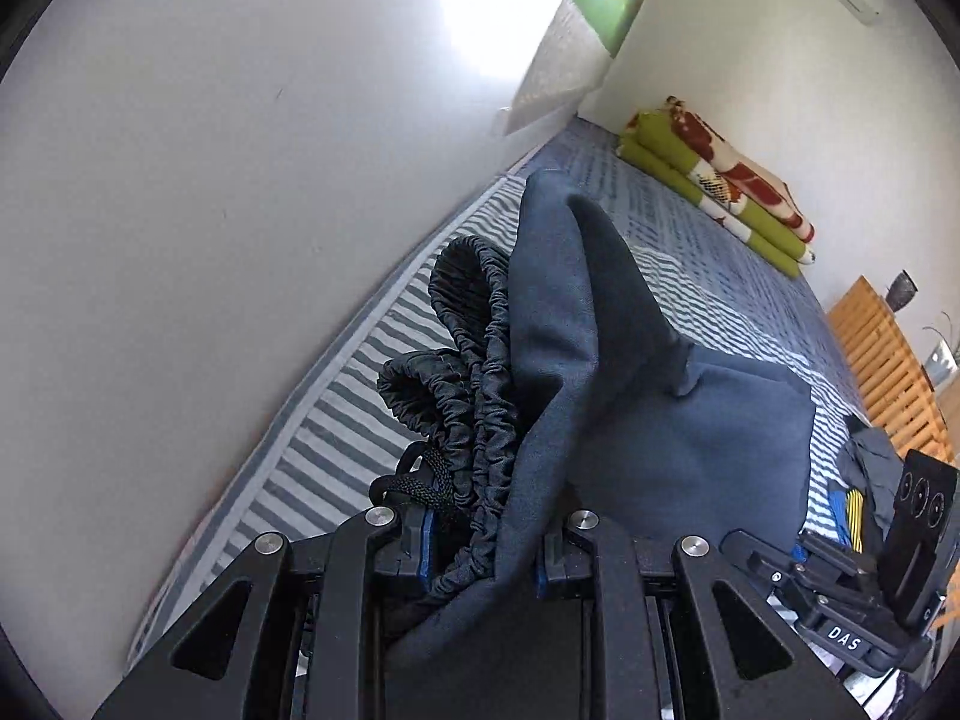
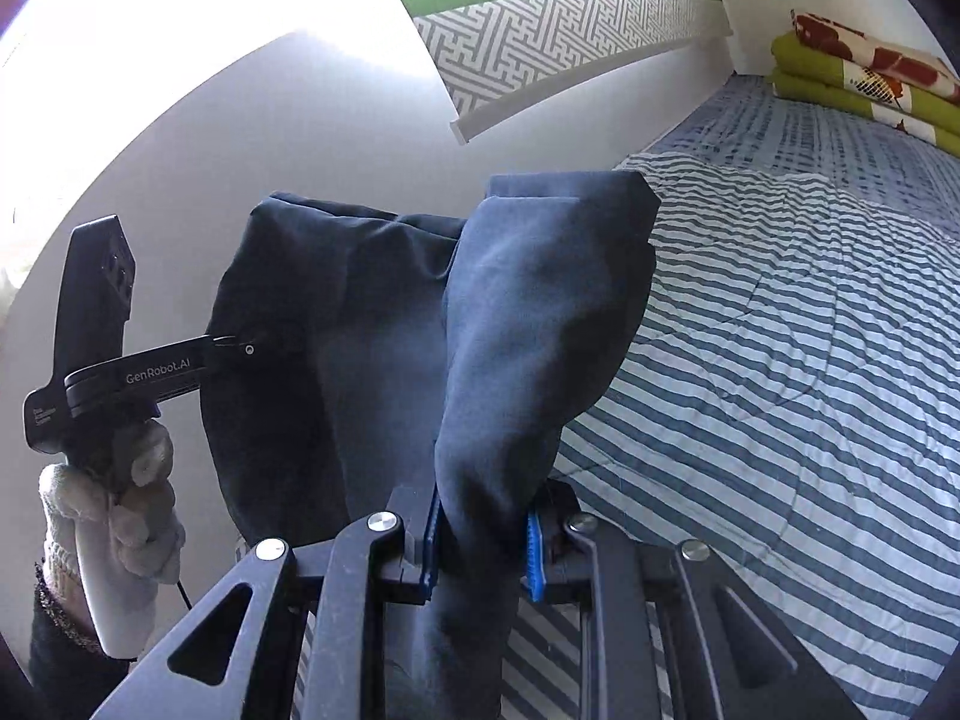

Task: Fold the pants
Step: 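Grasp the folded trousers with the left gripper and lift them, then lay the folded trousers on the bed and open the left gripper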

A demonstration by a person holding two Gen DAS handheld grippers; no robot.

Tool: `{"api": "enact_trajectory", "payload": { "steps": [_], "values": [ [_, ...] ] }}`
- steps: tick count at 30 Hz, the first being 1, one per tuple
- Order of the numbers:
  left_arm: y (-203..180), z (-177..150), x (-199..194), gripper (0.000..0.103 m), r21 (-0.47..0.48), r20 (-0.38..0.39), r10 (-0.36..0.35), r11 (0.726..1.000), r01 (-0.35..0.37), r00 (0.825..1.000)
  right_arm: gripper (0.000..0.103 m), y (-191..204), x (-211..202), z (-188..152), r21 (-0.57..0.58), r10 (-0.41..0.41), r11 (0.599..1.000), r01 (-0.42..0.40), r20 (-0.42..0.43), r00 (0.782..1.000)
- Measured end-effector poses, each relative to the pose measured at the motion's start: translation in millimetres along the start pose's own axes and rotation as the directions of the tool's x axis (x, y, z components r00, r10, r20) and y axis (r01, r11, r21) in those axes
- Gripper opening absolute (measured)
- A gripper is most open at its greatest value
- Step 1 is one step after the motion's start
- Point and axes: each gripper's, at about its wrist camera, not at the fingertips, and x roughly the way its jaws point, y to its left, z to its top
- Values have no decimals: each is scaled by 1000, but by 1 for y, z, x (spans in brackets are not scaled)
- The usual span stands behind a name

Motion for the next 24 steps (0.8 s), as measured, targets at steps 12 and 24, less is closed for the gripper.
{"api": "enact_trajectory", "payload": {
  "steps": [12, 24],
  "values": [
    [52, 28, 140, 35, -26, -98, 84, 996, -87, 992, 23, -40, 97, 25, 15, -85, 996, 87, -88, 992],
    [39, -6, 93, 44, 86, -17, 64, 994, -62, 998, 31, -58, 72, -6, 40, -62, 997, 66, -77, 995]
  ]
}}
